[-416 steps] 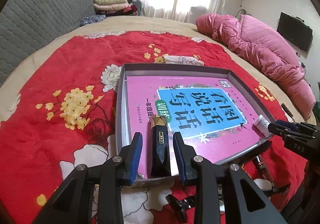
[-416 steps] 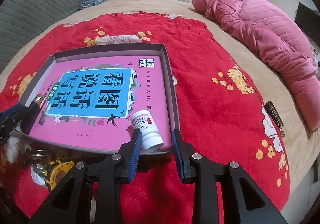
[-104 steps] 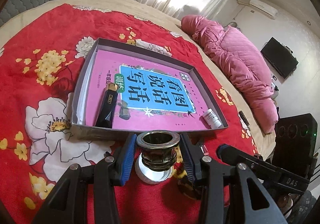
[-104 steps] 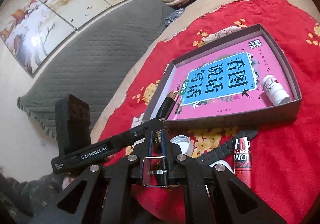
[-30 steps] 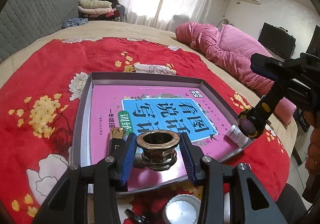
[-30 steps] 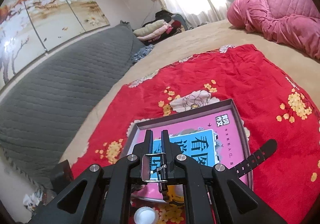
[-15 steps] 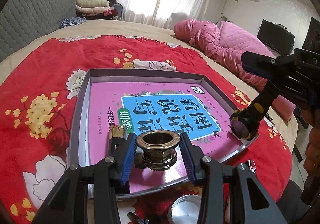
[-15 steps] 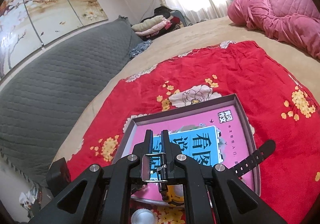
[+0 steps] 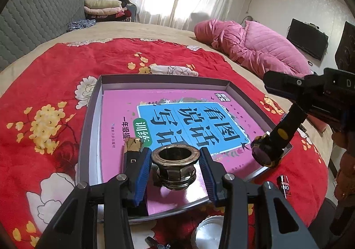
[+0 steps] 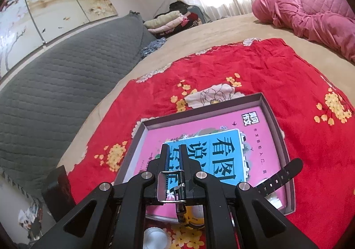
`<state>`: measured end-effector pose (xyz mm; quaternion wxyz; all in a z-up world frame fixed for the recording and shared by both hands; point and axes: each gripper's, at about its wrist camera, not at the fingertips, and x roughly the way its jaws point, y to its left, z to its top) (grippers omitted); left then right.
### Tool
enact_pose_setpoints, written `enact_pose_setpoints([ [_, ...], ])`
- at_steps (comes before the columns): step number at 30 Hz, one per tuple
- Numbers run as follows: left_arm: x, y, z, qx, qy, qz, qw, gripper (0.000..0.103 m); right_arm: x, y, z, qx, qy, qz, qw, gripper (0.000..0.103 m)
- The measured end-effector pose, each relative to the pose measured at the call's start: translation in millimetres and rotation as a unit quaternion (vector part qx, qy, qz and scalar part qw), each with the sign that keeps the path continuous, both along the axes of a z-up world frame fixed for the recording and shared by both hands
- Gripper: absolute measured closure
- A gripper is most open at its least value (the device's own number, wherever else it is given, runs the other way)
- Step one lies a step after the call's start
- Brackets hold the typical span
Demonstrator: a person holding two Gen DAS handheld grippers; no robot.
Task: Organize rigid objects
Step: 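Carry silver fitting over the grey box with left tool while right lowers watch inside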
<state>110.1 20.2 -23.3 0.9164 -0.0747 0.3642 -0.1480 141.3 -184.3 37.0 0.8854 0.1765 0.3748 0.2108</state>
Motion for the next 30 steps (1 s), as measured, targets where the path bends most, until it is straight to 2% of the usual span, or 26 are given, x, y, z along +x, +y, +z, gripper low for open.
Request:
enact_pose_setpoints([
  [9, 2, 0, -3, -0.002, 0.006, 0.000, 1.0000, 0.059, 2, -9, -10, -0.025, 0.008, -0.024, 0.999, 0.093],
  [20, 3, 0, -4, -0.003, 0.006, -0.003, 1.0000, 0.059, 2, -1, -23, -0.044, 0.019, -0.020, 0.999, 0.092],
  [30, 4, -7, -6, 0.001, 0.002, -0.013, 0.9999, 0.059, 3, -2, -31, -0.014, 0.026, -0.019, 0.999, 0.091],
])
